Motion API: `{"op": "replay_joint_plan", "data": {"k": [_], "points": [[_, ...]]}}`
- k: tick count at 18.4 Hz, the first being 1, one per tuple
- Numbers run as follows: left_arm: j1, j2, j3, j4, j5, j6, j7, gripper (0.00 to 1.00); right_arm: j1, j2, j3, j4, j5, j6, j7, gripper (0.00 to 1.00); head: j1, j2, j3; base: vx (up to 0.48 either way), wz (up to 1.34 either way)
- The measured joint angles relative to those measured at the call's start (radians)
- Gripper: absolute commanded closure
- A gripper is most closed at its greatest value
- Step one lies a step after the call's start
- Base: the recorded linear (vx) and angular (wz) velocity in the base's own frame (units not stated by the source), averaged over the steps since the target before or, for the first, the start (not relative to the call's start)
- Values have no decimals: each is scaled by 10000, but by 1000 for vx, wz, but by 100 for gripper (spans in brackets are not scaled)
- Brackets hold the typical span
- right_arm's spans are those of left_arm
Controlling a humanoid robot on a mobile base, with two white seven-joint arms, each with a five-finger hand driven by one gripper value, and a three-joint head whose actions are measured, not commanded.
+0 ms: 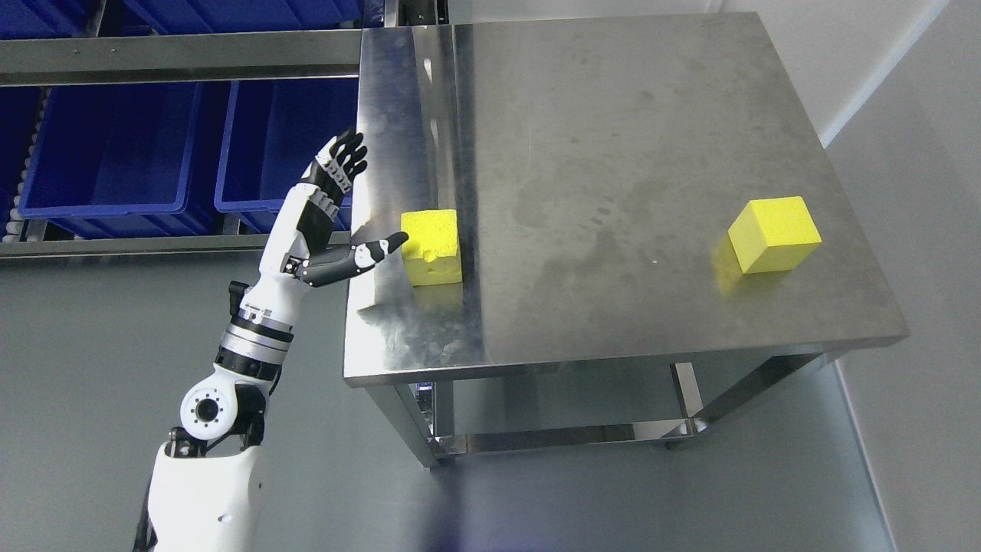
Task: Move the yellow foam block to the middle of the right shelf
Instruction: 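Reach the left hand toward the yellow foam cube nearer the robot, then close the left hand fingers around the yellow foam cube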
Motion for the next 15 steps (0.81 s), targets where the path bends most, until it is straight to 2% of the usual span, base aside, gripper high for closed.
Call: {"op": "replay_joint_plan", "data": {"k": [3, 9, 11, 13, 15], "points": [[-324, 0, -80, -3, -226, 154, -807, 0, 0, 0, 0, 0, 0, 0, 0, 0, 0, 0, 0, 0, 0], [-647, 0, -462, 15, -1283, 610, -1386, 1, 0, 0, 0, 0, 0, 0, 0, 0, 0, 0, 0, 0, 0], [-732, 0, -583, 17, -1755, 638, -1756, 6, 0, 0, 0, 0, 0, -1, 0, 0, 0, 0, 0, 0, 0], [-824, 48, -690, 18, -2207, 639, -1979, 17, 0, 0, 0, 0, 0, -1, 0, 0, 0, 0, 0, 0, 0], [-911, 127, -789, 24, -2611, 650, -2116, 23, 0, 0, 0, 0, 0, -1, 0, 0, 0, 0, 0, 0, 0]]}}
